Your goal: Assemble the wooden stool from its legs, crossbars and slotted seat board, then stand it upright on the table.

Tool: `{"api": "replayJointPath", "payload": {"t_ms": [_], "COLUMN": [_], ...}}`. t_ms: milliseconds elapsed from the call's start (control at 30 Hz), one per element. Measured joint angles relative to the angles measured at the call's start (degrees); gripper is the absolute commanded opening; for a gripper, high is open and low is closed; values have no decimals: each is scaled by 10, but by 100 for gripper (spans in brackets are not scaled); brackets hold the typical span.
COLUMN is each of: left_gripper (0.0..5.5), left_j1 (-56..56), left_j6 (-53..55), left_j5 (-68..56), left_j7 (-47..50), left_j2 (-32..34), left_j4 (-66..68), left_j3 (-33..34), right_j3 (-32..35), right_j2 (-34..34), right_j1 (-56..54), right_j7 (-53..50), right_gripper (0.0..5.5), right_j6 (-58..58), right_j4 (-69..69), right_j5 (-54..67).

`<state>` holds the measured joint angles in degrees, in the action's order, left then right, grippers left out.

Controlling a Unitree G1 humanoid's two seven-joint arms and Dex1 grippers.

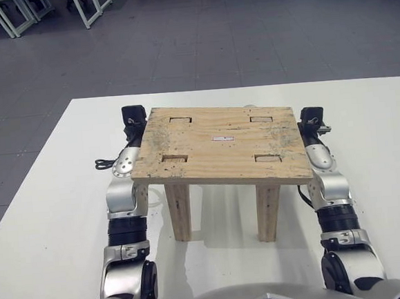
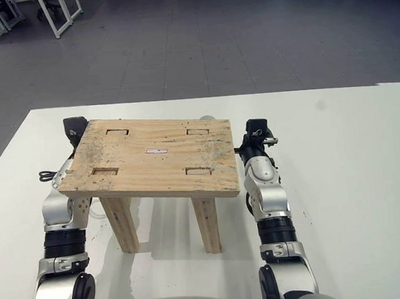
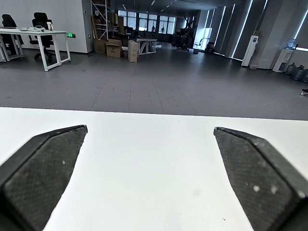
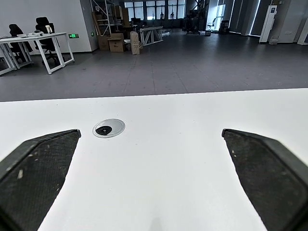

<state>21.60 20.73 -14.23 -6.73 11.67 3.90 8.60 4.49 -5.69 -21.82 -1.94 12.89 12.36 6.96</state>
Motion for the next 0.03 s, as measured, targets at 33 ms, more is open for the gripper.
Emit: {"api": "replayJointPath", "payload": {"t_ms": [33], "left_gripper": [486], "left_j1": [1], "left_j6": [-4], "left_j5": [0], "left_j7": [1], "left_j2": [0], "left_j4": [2], "left_j3": [1], "right_j3": [1], "right_j2": [0], "right_j1": [-1], "right_j7": [2], "right_gripper": [549], "right_j6": [-1], "right_j4": [2], "right_j5": [0]}}
